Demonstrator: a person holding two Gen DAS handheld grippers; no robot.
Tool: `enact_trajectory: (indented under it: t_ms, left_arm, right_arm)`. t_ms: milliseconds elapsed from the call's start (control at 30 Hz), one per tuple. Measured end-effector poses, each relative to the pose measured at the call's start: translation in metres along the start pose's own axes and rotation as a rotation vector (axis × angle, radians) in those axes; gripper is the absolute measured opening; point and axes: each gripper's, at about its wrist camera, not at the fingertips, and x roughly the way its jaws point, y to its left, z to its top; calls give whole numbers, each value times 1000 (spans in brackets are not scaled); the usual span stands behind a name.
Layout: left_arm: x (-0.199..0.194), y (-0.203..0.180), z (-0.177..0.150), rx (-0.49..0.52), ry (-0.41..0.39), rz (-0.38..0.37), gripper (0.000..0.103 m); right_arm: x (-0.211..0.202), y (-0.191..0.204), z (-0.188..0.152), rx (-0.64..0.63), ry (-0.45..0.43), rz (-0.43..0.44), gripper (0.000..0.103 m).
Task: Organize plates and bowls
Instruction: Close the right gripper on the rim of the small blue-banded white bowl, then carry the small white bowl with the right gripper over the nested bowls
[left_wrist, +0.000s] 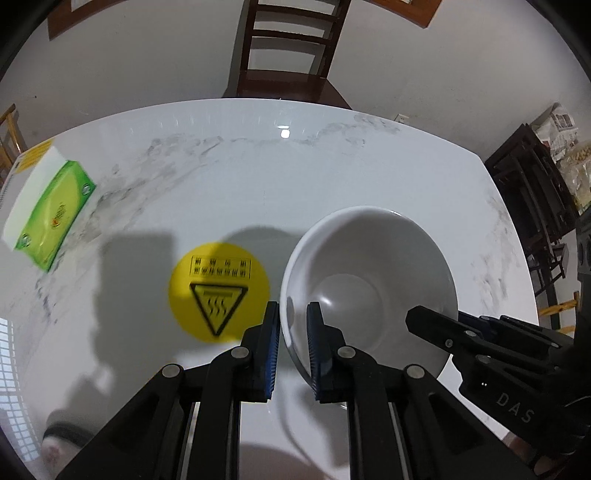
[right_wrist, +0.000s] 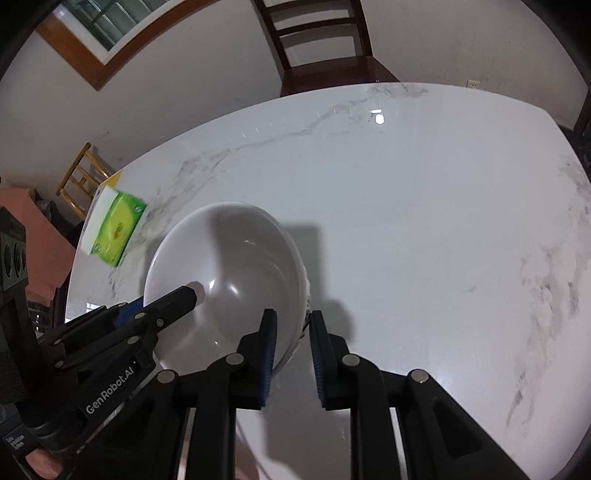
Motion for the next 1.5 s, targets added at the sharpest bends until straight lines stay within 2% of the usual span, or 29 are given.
enact_trajectory:
  t_ms: [433, 800, 1200, 1500]
  left_arm:
    - [-63, -18, -51, 19, -30, 3, 12]
    - [-104, -7, -102, -1, -27, -2, 12]
    - [-127, 11, -158, -32, -23, 15, 12]
    - [-117, 27, -181, -73, 15, 9, 12]
  right_arm:
    - [-66, 24, -61, -37, -27, -22, 19]
    - [-92, 41, -114, -50, -25, 6, 19]
    - [-97, 71, -171, -105, -11, 16, 19]
    - [-80, 78, -188, -110, 39, 19, 19]
